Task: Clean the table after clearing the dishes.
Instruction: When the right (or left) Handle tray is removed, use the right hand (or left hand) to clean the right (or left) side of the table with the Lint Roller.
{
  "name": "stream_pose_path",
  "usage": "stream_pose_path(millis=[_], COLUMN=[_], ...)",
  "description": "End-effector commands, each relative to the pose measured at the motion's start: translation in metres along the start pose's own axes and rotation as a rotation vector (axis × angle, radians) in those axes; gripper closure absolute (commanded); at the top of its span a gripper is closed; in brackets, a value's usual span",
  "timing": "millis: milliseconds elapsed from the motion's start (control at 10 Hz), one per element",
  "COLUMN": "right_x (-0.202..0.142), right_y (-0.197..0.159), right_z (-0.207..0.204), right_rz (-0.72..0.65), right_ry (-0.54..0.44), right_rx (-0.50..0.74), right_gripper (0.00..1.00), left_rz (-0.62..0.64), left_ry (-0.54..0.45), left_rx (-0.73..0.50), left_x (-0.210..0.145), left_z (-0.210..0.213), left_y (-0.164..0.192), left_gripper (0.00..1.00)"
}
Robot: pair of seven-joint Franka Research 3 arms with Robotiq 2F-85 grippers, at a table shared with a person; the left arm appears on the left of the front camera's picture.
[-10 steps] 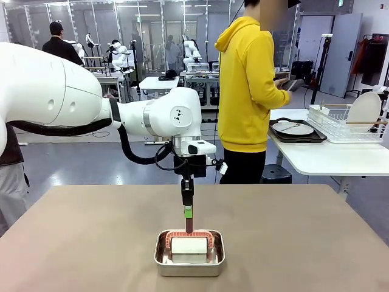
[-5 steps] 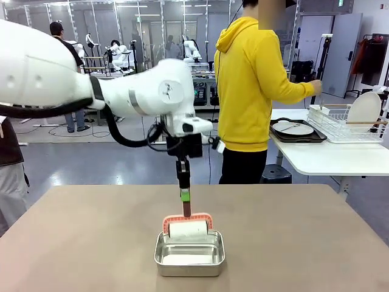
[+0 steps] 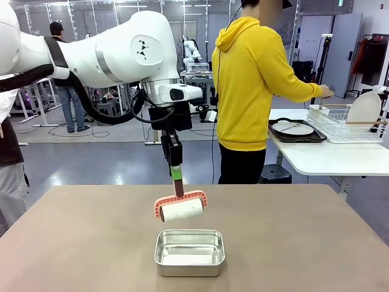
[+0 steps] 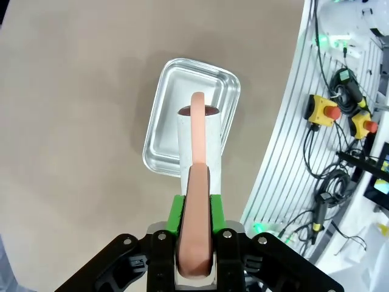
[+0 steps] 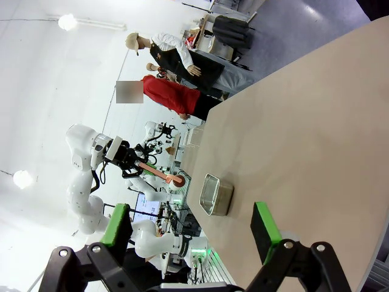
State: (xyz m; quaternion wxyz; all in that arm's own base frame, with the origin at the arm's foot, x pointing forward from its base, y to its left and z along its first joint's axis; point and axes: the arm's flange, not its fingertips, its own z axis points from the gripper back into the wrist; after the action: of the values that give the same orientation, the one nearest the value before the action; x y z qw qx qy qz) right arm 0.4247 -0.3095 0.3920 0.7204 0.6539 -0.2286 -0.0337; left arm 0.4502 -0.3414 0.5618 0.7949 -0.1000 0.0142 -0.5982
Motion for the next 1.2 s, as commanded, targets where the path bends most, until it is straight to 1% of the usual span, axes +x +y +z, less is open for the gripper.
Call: stream_pose_path(millis=[0,300,400,500,600,800,900,1100], right_x=[-0.001,-0.001,-0.001,-0.001,-0.001,-0.001,-0.001,-0.001], right_y=[0.004,0.004,0.004,0.004,0.004,0.004,0.004,0.004], right_z=[0.000,0.000,0.000,0.000,0.000,0.000,0.000,0.000], right_rz=[0.000,0.000,0.000,0.000,0.000,0.000,0.000,0.000], right_ry=[0.014,0.014,0.014,0.014,0.014,0.014,0.014,0.014], right_rx=[-0.005,-0.005,-0.005,-0.005,-0.005,-0.005,-0.005,-0.005], right_gripper=[0.00,0.00,0.00,0.00,0.00,0.00,0.00,0.00], left_rz=[-0.025,-0.025,-0.003,0.058,0.120,0.295,0.367,0.469], left_ry=[0.005,0.005,0.011,-0.055,-0.128,-0.202,-0.277,-0.375], left_rx=[-0.008,-0.008,-0.020,-0.038,-0.100,-0.131,-0.193,-0.242], left_x=[0.003,0.003,0.004,0.012,0.006,-0.032,-0.057,-0.105], left_z=[-0.005,-0.005,-0.012,-0.012,-0.007,-0.010,-0.009,-0.010], left_y=[0.005,0.005,0.006,0.015,0.031,0.063,0.073,0.083], left_gripper=[1.00,1.00,0.79,0.79,0.79,0.79,0.79,0.79])
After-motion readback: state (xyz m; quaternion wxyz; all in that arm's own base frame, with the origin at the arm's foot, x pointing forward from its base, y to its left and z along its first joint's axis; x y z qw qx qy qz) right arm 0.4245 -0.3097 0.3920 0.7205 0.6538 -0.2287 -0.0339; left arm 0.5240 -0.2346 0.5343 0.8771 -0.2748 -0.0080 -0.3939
